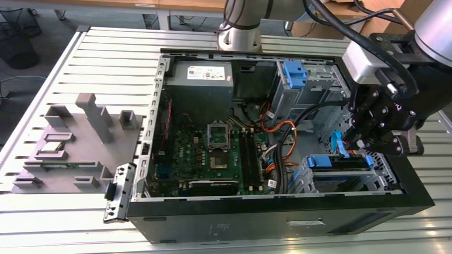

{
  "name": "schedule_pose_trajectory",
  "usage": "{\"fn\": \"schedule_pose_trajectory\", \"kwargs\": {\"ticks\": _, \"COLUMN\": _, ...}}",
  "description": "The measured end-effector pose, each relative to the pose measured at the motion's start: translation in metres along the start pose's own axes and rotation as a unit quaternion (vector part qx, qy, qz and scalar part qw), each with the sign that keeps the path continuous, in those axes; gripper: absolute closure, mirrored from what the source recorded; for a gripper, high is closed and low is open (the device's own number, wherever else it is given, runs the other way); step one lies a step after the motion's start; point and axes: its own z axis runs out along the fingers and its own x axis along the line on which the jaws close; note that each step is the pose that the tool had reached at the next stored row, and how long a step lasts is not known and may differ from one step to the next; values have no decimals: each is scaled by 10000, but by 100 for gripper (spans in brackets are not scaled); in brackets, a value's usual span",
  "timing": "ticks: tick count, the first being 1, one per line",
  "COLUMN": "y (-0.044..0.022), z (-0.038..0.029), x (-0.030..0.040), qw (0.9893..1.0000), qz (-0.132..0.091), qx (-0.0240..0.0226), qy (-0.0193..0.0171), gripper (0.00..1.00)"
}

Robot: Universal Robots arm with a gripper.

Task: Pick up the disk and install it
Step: 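Insert the second disk wire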

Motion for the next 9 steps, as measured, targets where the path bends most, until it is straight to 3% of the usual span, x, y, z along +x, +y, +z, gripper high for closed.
{"fn": "schedule_pose_trajectory", "kwargs": {"ticks": 3, "y": -74, "z": 0, "x": 1, "qw": 10000, "qz": 0, "qx": 0, "qy": 0, "gripper": 76}}
{"fn": "schedule_pose_trajectory", "kwargs": {"ticks": 9, "y": -81, "z": 0, "x": 1, "qw": 10000, "qz": 0, "qx": 0, "qy": -1, "gripper": 76}}
